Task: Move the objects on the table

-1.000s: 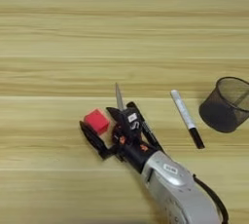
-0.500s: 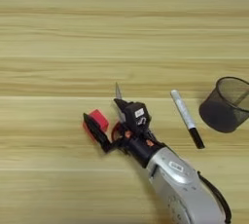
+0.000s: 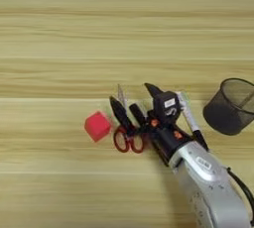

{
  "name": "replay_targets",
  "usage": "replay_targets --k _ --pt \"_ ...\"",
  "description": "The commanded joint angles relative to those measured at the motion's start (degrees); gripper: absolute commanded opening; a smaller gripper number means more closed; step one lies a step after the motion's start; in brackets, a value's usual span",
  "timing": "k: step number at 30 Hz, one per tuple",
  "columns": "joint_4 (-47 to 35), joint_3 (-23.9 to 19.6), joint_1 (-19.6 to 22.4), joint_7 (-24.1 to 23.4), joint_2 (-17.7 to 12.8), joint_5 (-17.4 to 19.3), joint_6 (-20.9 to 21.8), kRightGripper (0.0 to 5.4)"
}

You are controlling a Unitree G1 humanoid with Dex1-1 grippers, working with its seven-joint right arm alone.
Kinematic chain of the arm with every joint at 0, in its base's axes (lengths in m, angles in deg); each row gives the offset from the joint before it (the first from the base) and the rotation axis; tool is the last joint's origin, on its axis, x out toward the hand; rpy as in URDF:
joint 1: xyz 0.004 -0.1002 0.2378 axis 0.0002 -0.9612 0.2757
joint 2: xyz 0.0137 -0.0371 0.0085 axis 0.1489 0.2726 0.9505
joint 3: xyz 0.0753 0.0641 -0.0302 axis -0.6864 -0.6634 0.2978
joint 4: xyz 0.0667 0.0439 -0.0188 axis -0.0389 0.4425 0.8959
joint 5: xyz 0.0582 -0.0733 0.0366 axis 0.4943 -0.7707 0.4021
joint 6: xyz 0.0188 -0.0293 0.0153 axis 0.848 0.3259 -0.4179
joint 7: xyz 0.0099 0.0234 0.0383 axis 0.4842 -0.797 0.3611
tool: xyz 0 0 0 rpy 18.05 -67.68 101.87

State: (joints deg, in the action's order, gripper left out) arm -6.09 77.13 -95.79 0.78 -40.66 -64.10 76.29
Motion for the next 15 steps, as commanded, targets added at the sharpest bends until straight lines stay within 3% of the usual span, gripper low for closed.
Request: replay_targets --k 1,15 --pt "-3.56 -1.86 1.87 -0.83 -1.20 0.13 0.58 5.37" --pt "-3.53 -5.99 -0.18 -0.04 -3.68 -0.46 0.05 5.37"
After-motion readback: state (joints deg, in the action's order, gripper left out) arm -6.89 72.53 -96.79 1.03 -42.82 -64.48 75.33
